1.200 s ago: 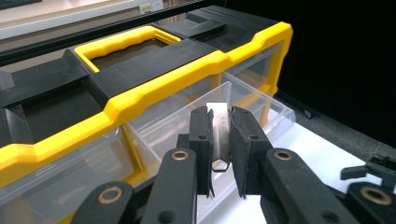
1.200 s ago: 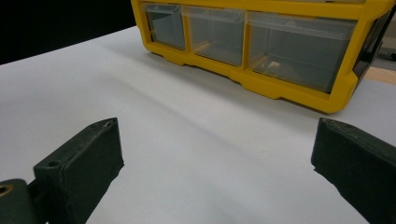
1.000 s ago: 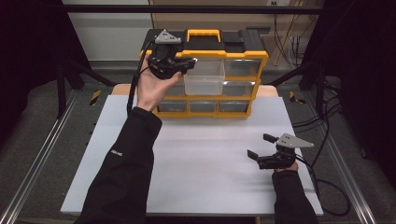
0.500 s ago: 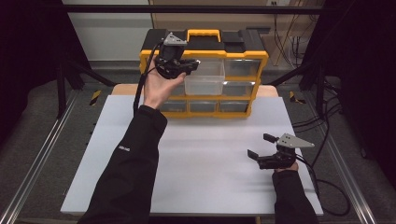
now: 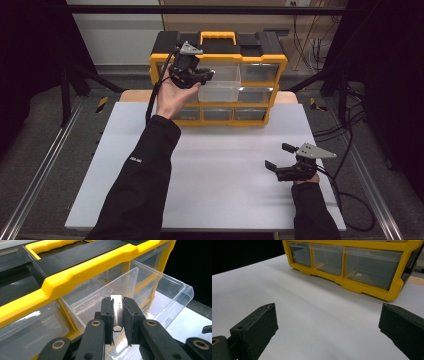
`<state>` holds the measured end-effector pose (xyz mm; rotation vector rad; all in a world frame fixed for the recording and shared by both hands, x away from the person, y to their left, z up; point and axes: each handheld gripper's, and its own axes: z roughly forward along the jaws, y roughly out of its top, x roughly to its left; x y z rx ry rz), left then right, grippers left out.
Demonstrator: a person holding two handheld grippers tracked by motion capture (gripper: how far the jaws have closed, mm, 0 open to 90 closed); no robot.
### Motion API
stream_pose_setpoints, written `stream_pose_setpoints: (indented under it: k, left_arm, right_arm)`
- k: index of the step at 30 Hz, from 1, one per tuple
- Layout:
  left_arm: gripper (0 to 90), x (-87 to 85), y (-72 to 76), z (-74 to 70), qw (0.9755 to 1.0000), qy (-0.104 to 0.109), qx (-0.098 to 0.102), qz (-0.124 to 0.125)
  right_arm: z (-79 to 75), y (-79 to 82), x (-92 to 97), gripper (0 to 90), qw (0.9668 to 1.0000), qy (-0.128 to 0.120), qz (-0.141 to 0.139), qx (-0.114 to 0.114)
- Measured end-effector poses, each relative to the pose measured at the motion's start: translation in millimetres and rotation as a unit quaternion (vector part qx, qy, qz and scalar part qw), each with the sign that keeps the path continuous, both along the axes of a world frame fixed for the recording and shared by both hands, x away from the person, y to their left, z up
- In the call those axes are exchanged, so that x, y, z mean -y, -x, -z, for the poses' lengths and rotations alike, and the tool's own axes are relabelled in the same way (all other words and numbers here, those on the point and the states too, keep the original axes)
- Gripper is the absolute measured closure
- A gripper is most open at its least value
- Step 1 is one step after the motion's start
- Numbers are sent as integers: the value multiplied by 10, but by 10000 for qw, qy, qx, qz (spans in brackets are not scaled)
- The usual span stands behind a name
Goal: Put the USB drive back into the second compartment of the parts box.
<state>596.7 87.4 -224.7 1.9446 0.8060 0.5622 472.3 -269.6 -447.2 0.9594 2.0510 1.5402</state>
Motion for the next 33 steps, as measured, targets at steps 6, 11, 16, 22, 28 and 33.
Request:
stream_pose_setpoints:
  k: [6, 11, 16, 22, 28, 33]
  left_arm:
    - [701, -22, 53, -52, 9995, 211, 221, 29]
    - [511, -72, 167, -125, 9975, 457, 519, 113]
    - [320, -131, 266, -151, 9964, 516, 653, 186]
    - [132, -255, 384, -120, 9943, 711, 750, 264]
    - [14, -435, 489, -48, 9929, 881, 784, 158]
    - [0, -614, 582, 63, 9909, 1072, 798, 175]
  right_arm:
    - [0, 0, 0, 23, 10000, 0, 2, 2]
    - [2, 1, -6, 23, 10000, -4, -1, -15]
    - [2, 1, -5, 23, 10000, -11, 10, -11]
    - [6, 0, -11, 23, 10000, -2, 4, -26]
    - [3, 1, -9, 24, 10000, -15, 11, -15]
    - [4, 0, -11, 23, 10000, -19, 13, -17]
